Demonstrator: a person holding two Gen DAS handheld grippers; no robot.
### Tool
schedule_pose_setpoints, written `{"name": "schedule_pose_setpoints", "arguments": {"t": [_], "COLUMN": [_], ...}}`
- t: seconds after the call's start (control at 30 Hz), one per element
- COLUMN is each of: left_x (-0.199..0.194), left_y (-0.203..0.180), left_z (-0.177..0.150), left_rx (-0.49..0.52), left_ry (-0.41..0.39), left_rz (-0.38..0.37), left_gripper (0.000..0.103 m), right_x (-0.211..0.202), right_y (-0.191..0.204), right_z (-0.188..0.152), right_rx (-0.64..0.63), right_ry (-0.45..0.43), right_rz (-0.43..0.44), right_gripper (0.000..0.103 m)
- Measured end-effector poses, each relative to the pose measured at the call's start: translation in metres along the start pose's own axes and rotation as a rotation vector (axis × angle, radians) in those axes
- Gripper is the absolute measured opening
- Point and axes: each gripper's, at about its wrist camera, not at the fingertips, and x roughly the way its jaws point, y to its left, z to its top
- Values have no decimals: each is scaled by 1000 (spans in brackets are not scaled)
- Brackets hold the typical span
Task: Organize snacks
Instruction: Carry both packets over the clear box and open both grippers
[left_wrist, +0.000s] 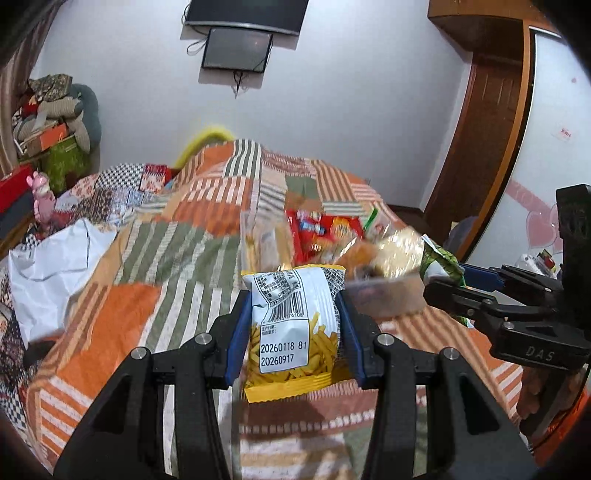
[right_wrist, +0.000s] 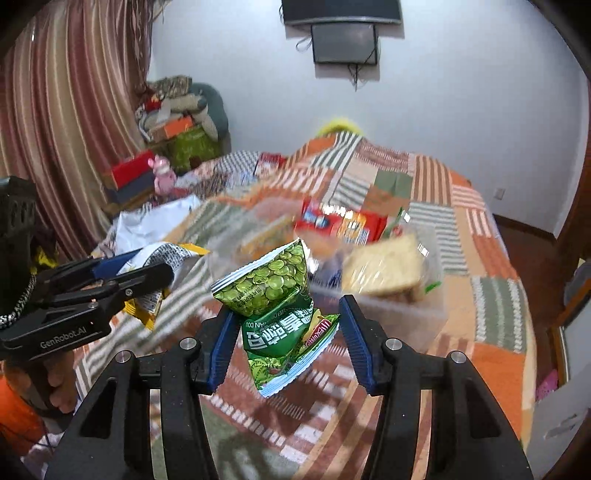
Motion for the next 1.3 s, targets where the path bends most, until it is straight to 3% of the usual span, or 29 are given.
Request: {"name": "schedule_pose_setpoints", "arguments": {"t": [0.27,0.5,0.87,1.2,1.3], "left_x": [13,33,80,120,125], "left_y": [-9,-13,-8,1,0], "left_z": [24,41,56,55,53], "left_rx": [20,37,26,-29,-10], "left_ry": [-32,-39,5,72,66], "left_rz": [9,15,32,-9,2], "left_gripper": [45,45,45,45,40], "right_x": [-9,-1,31,60,69], "right_y": [-8,-20,-36,-36,-37], "right_z": [24,35,48,55,53], "right_rx": [26,48,86,55,46], "right_ry": [-88,-108,-92,-46,-32], "right_rz": [-26,-55,-76,-88,-95], "right_gripper": [51,51,51,51,52]}}
